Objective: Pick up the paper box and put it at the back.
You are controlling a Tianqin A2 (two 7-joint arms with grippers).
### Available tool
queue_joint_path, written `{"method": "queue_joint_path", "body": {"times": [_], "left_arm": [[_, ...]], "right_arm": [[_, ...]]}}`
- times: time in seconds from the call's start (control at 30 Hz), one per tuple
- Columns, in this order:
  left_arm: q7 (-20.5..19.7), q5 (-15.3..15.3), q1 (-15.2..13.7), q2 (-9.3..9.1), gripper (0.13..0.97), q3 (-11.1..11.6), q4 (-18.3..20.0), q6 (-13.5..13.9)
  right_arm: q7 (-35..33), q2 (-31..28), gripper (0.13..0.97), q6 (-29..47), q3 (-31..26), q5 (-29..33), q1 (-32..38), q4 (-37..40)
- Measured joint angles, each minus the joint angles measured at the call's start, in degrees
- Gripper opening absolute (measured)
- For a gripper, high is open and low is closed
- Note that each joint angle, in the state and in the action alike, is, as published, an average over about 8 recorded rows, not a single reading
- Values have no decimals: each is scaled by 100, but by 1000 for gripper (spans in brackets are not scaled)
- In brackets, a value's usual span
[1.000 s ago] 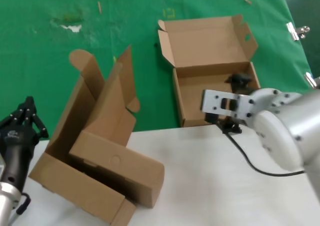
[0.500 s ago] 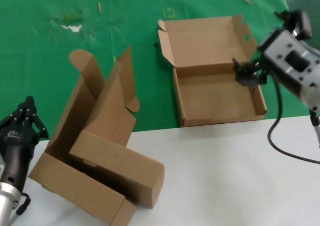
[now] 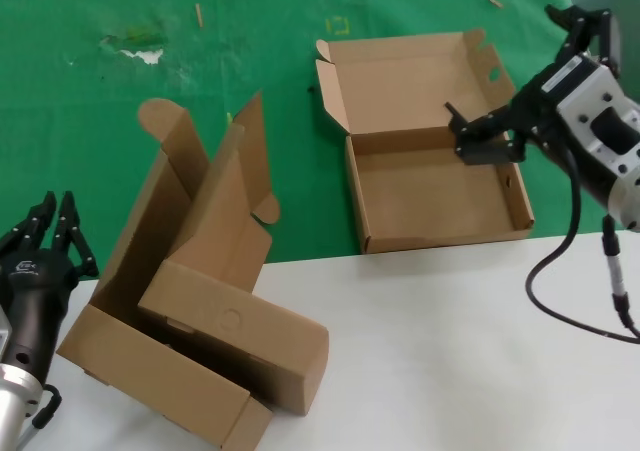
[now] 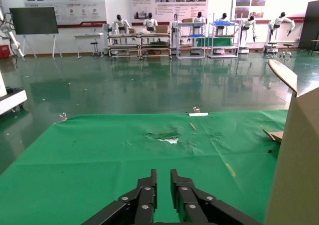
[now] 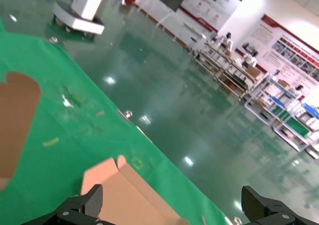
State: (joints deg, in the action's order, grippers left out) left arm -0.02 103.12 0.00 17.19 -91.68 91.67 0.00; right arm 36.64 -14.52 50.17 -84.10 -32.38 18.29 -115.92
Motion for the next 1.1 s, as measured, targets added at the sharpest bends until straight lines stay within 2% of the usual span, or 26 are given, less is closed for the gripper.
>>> {"method": "queue_joint_path", "body": {"times": [0.3,0.57,0.7,0.97,1.1], "left_arm": [[0,0,0,0,258,0,0,0],[0,0,0,0,416,0,0,0],[0,0,0,0,416,0,0,0],[1,1,0,0,632,0,0,0],[2,2,0,0,699,0,0,0]], "right_arm": [[-454,-33,966,-621,-95,-875,-229,300],[-881,-64,966,-1206,-183,-1701,-440,583],[-1091,-79,966,-1496,-226,-2110,-545,723],[-1517,-110,966,-2076,-314,-2929,-757,1004],[-1731,-126,966,-2370,-358,-3343,-864,1145]]}}
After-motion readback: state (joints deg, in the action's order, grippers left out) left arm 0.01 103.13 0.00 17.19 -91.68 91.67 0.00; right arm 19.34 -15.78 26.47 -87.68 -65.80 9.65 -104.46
